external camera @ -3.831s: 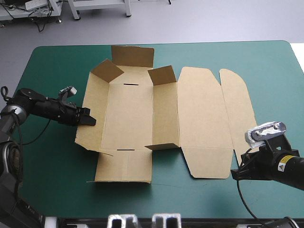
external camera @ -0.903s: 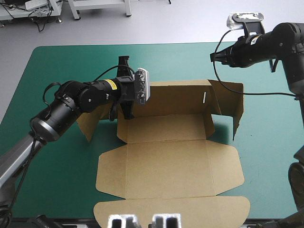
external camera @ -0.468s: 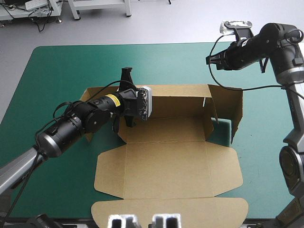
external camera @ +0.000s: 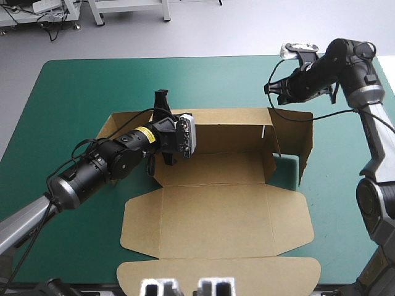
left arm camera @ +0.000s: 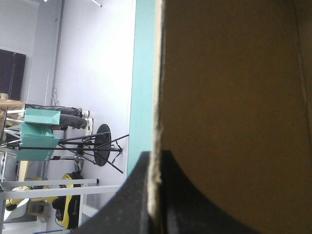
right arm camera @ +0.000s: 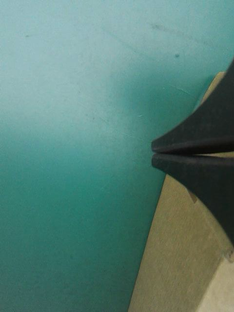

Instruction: Fold the box

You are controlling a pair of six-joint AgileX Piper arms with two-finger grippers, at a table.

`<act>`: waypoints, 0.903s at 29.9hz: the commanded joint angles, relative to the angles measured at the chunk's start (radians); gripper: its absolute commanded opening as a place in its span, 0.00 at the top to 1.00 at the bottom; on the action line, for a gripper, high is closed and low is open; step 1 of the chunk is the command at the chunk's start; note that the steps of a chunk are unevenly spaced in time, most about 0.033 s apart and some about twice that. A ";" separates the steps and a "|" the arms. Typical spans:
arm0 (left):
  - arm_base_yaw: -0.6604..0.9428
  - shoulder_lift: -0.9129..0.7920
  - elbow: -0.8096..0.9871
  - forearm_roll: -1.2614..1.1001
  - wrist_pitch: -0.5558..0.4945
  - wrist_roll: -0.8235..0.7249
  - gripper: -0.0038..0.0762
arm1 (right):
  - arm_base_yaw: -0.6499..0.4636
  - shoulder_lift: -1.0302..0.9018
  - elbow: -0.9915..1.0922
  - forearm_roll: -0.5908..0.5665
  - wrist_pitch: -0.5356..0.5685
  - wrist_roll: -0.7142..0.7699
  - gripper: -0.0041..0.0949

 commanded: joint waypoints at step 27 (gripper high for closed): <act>-0.006 -0.037 -0.028 -0.033 0.004 -0.079 0.96 | -0.007 -0.464 0.661 0.257 -0.329 -0.340 0.98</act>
